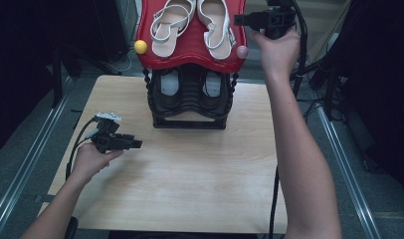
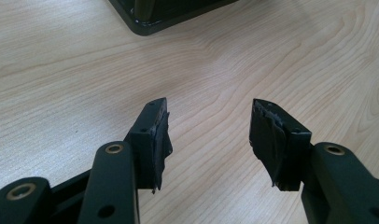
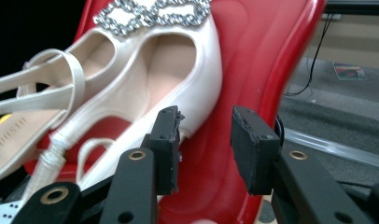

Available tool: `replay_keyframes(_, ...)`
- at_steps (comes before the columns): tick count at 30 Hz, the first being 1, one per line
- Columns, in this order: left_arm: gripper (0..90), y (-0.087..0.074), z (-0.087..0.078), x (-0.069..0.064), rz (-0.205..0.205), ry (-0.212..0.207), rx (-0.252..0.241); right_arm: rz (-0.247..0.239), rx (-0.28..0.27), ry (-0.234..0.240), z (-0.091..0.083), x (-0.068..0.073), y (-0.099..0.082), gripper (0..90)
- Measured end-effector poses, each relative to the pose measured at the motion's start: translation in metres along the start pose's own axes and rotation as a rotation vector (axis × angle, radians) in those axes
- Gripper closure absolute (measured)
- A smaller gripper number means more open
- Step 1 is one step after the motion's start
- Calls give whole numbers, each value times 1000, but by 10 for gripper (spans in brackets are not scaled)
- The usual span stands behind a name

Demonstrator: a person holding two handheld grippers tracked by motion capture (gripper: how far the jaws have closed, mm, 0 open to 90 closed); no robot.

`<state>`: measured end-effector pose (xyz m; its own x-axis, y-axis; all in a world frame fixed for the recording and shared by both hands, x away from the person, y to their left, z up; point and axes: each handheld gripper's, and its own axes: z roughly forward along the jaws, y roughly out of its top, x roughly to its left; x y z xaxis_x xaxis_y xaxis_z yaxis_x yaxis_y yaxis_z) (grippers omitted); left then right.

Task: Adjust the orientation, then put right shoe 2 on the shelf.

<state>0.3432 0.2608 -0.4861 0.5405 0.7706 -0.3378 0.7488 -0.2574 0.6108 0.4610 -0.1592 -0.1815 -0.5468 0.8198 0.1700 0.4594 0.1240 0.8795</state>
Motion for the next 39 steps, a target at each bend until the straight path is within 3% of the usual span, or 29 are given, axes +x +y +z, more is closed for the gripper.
replay_keyframes(13, 476, 0, -2, 1, 0, 2, -7, 36, -4, -15, -8, -24, -25, 612)
replay_keyframes(25, 476, 0, 0, 0, 1, 3, -7, 84, -12, 6, -13, -46, -55, 459)
replay_keyframes(39, 476, 1, -1, 0, 0, 5, -15, 67, -10, -22, -16, -53, -88, 448)
